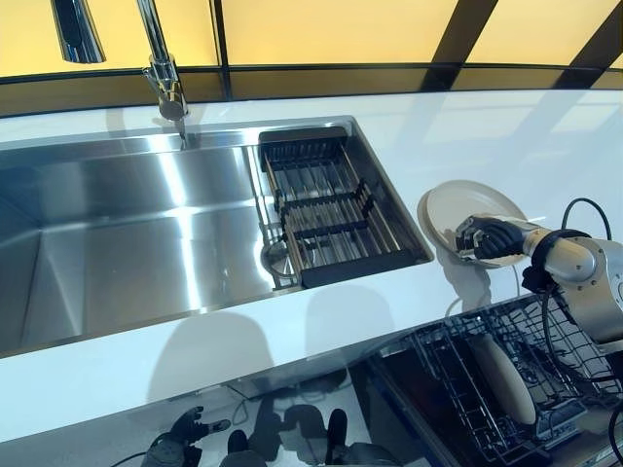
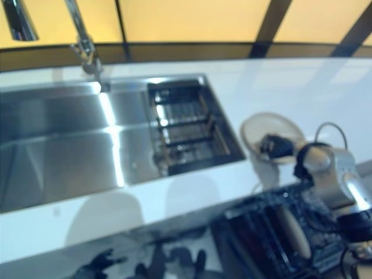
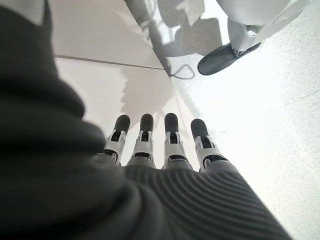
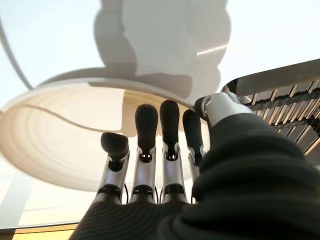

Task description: Take plates into dishwasher

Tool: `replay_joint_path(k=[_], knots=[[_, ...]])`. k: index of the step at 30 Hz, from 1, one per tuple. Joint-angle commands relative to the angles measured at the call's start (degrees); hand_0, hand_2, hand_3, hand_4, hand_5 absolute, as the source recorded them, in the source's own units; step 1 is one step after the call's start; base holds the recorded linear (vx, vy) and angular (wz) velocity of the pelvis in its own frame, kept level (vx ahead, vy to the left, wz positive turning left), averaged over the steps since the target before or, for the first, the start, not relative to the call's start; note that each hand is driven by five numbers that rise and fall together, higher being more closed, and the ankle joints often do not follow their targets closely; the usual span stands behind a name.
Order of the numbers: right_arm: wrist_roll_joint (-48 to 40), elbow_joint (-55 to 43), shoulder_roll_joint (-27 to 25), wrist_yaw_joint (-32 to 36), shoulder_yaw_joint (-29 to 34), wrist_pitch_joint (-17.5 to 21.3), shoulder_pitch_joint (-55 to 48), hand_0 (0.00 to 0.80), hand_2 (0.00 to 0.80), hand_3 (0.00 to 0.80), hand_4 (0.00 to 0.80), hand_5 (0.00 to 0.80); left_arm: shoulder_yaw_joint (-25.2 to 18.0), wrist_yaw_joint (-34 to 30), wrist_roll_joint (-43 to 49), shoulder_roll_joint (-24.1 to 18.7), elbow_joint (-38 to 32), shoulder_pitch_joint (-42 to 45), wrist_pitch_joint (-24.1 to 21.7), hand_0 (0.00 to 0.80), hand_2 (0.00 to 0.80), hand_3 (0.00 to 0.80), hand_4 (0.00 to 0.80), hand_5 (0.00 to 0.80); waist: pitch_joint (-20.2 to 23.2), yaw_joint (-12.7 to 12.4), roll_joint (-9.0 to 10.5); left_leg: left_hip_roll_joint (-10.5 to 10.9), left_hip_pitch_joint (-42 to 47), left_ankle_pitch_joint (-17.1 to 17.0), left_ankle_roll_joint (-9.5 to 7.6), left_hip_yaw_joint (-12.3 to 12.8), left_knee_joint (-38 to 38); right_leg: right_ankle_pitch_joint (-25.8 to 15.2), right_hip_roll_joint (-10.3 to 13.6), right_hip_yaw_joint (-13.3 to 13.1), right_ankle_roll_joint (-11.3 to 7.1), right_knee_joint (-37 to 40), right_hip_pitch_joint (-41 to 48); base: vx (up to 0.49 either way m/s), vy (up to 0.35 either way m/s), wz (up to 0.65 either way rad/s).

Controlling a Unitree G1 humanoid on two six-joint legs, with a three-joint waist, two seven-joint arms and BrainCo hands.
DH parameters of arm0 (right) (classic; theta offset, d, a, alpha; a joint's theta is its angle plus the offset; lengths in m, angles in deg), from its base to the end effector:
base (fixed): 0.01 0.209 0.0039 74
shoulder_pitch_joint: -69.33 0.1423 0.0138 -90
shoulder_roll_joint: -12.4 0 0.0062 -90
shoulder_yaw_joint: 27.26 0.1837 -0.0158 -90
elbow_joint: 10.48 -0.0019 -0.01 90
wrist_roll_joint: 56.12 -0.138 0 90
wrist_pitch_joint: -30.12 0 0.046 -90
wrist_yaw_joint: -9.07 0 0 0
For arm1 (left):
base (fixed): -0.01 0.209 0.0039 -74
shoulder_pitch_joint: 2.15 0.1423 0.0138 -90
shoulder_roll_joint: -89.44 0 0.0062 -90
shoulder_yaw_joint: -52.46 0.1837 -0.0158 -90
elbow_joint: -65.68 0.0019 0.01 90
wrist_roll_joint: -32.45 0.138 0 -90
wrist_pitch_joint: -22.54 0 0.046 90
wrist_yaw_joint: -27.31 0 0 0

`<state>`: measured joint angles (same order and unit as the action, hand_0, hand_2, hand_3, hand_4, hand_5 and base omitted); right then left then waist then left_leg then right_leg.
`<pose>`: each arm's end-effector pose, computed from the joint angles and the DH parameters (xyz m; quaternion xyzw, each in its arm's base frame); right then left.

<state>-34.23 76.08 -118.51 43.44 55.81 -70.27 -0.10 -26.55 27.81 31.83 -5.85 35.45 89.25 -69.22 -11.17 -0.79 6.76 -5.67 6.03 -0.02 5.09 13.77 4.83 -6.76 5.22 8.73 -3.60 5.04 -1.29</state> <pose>0.2486 -0.2708 0.1975 -0.6325 0.0858 0.1674 0.7514 0.0946 0.2568 -0.0946 0.2026 0.4994 0.0137 0.8422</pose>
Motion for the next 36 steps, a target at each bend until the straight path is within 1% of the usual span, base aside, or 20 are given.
replay_joint_path(k=[1, 7, 12, 16, 22, 32, 36], knots=[[2.5, -1.6, -1.2, -4.2, -0.5, 0.8, 3.2, 0.8, 0.8, 0.8, 0.8, 0.8, 0.8, 0.6, 2.0, -1.0, 1.3, -2.6, -0.6, 0.0, 0.0, 0.0, 0.0, 0.0, 0.0, -0.6, 0.44, 0.8, -3.0, -1.8, -2.59, -3.9, 0.2, 3.8, 1.5, 2.7, -2.71, -3.9, 3.0, 0.0, 0.0, 0.0], [1.0, -3.6, -2.1, -5.2, 1.9, 0.9, 2.8, 0.8, 0.8, 0.8, 0.8, 0.8, 0.5, 0.6, 2.0, -0.7, 1.6, -2.4, -0.8, 0.0, 0.0, 0.0, 0.0, 0.0, 0.4, -0.1, 0.32, 0.8, -2.7, -1.6, -2.56, -3.6, 0.2, 3.9, 1.6, 2.5, -2.78, -3.7, 3.1, 0.0, 0.0, 0.0], [0.0, -4.4, -3.2, -8.0, 3.8, 1.0, 2.8, 0.8, 0.8, 0.8, 0.8, 0.8, 0.5, 0.8, 1.9, -0.4, 1.9, -2.1, -1.1, 0.0, 0.0, 0.0, 0.0, 0.0, 0.9, 0.1, 0.2, 0.8, -2.4, -1.4, -2.52, -3.3, 0.2, 3.9, 1.6, 2.3, -2.74, -3.6, 3.4, 0.0, 0.0, 0.0], [-1.6, -4.3, -4.9, -10.2, 5.2, 0.7, 3.6, 0.8, 0.8, 0.8, 0.8, 0.8, 0.6, 1.0, 1.9, -0.4, 2.1, -1.9, -1.3, 0.0, 0.0, 0.0, 0.0, 0.0, 1.4, 0.1, 0.43, 0.9, -2.1, -1.3, -2.51, -3.3, 0.2, 4.0, 1.5, 2.4, -2.77, -3.5, 3.7, 0.0, 0.0, 0.0], [-3.4, -5.1, -7.2, -11.4, 6.8, 0.8, 3.5, 0.8, 0.8, 0.8, 0.8, 0.8, 0.3, 1.2, 1.8, -0.1, 2.5, -1.4, -1.3, 0.0, 0.0, 0.0, 0.0, 0.0, 2.2, 0.3, 0.68, 0.9, -1.9, -1.1, -2.5, -3.0, 0.2, 4.0, 1.4, 2.4, -2.77, -3.3, 3.9, 0.0, 0.0, 0.0], [-4.9, -6.0, -9.0, -11.7, 8.7, 1.0, 2.5, 0.8, 0.8, 0.8, 0.8, 0.8, 0.0, 1.3, 1.9, 0.0, 2.9, -0.7, -1.4, 0.0, 0.0, 0.0, 0.0, 0.0, 3.1, 0.7, 0.88, 0.9, -1.5, -0.8, -2.42, -2.6, 0.2, 4.0, 1.4, 2.4, -2.84, -3.0, 4.2, 0.0, 0.0, 0.0], [-5.0, -5.9, -9.1, -10.4, 8.5, 1.3, 2.4, 0.8, 0.8, 0.8, 0.8, 0.8, -0.1, 1.2, 1.9, 0.1, 3.1, -0.7, -1.4, 0.0, 0.0, 0.0, 0.0, 0.0, 3.3, 0.8, 0.93, 0.9, -1.5, -0.8, -2.4, -2.6, 0.2, 4.0, 1.4, 2.4, -2.85, -3.0, 4.2, 0.0, 0.0, 0.0]])
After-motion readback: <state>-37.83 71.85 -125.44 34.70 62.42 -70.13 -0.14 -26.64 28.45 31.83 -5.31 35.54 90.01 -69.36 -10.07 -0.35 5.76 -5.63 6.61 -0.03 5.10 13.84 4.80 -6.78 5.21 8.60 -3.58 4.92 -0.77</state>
